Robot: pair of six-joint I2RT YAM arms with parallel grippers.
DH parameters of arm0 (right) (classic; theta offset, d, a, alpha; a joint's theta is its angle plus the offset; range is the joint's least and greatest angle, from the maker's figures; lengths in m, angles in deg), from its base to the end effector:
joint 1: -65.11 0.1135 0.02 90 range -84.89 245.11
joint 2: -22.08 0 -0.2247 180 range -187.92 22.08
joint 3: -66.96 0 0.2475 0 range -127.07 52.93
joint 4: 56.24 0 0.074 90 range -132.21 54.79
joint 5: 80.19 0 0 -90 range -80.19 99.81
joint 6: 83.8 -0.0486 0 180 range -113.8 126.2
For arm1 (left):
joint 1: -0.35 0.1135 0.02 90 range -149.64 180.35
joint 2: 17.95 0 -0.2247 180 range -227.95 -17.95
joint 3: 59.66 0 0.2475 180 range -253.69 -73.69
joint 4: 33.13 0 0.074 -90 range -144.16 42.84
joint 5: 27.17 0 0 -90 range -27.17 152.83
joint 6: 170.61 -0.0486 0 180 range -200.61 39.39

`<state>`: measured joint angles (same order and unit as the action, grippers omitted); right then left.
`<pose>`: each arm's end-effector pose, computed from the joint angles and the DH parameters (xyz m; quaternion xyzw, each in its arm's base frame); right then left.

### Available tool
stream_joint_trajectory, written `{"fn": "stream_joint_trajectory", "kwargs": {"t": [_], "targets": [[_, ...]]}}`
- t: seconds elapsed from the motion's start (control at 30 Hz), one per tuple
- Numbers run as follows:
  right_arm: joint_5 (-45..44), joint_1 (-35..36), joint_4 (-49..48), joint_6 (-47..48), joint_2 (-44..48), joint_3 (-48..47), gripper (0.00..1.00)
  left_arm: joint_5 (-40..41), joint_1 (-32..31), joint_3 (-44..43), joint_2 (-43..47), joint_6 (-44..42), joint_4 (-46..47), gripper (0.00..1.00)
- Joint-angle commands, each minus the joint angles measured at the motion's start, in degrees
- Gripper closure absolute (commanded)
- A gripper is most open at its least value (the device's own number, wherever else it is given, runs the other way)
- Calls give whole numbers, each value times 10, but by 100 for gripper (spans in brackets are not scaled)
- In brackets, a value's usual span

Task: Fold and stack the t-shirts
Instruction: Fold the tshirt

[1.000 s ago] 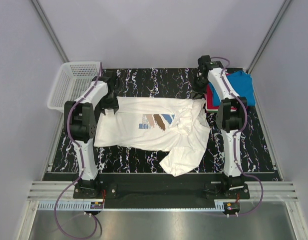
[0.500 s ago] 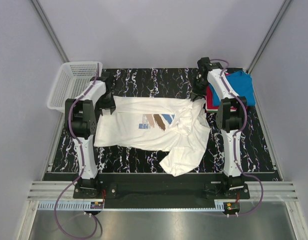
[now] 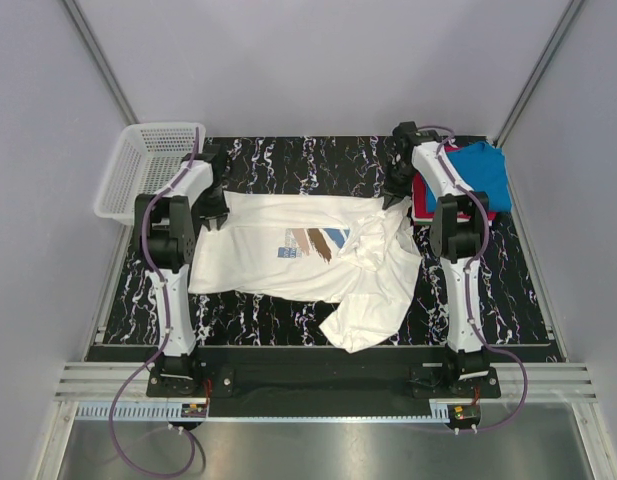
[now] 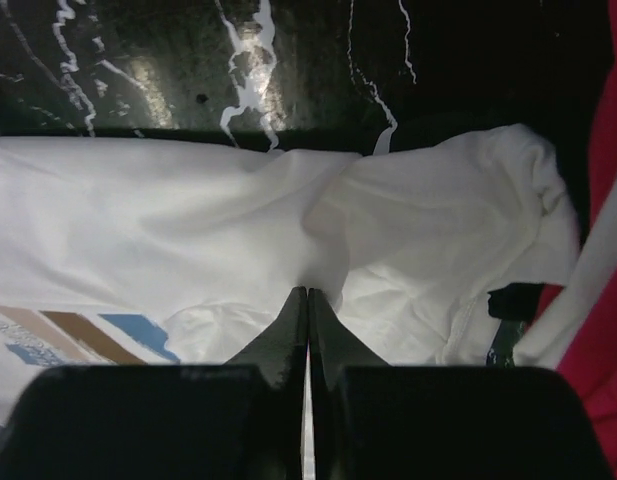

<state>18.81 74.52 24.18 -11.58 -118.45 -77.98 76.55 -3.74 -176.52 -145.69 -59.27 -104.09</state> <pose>0.4622 0.0843 0.1570 0.0627 0.9876 0.1042 0.0997 0.4175 -0.0183 0.1245 -0.1569 0.9779 0.1007 0.0951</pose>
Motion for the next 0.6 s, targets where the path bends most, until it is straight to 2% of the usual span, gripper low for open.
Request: {"fn": "stream_joint_trajectory", "kwargs": {"t": [0.0, 0.03, 0.17, 0.27, 0.37, 0.47, 0.5, 0.57], "targets": [[-21, -2, 12, 1, -29, -21, 100, -1, 9, 3, -1, 2, 1, 73], [-27, -2, 13, -1, -33, -22, 100, -1, 9, 12, 1, 2, -2, 82], [-48, -4, 19, -3, -39, -36, 100, 14, 10, 50, 28, 7, -1, 96], [-54, -9, 21, -8, -44, -44, 100, 17, 12, 68, 46, 6, 1, 100], [-63, -18, 28, -9, -53, -57, 100, 9, 18, 74, 58, 0, 5, 100], [-65, -27, 29, -10, -59, -66, 100, -14, 30, 89, 75, -9, 16, 85], [-64, -31, 29, -11, -61, -70, 100, -18, 33, 96, 79, -10, 19, 68], [-57, -37, 29, -11, -67, -76, 100, -25, 39, 101, 83, -14, 23, 56]]}}
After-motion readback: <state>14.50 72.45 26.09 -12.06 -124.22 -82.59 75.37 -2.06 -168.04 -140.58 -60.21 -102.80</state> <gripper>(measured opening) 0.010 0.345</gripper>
